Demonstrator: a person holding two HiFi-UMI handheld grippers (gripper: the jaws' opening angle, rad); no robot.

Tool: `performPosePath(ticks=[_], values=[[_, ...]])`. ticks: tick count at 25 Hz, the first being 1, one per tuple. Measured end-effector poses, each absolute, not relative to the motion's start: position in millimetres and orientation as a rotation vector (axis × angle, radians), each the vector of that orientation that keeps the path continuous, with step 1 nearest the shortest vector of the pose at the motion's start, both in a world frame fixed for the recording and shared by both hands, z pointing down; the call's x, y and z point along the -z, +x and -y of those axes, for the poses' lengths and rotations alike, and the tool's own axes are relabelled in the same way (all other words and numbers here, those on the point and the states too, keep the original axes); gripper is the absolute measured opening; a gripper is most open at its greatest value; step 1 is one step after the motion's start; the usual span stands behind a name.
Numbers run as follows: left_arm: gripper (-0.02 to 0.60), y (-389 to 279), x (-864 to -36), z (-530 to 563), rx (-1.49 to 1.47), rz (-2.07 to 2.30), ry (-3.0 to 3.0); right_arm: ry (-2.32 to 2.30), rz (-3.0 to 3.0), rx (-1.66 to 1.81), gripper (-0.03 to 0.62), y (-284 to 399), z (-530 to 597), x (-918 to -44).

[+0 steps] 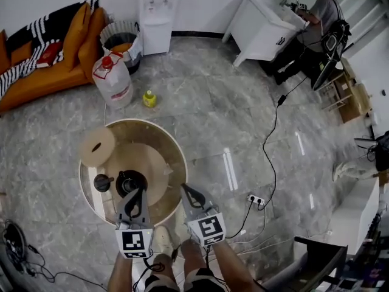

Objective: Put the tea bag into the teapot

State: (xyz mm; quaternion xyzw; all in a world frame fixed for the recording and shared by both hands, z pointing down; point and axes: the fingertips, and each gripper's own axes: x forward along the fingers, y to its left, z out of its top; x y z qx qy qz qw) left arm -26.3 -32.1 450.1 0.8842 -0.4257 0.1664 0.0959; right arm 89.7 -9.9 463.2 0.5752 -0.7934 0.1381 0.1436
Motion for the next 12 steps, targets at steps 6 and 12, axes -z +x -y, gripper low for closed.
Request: performPosePath(ticks=[6, 12], values=[[0.015, 0.8, -486.5, 39.1, -0.522, 1.268, 2.592, 1.63, 2.292, -0.436, 0.0, 114.0, 22.4, -504.6], [0.015, 21.2, -534.1, 44.0, -0.567, 1.292, 2.529, 1.507, 2.325, -0.454, 0.0, 121.8, 37.6, -553.8]])
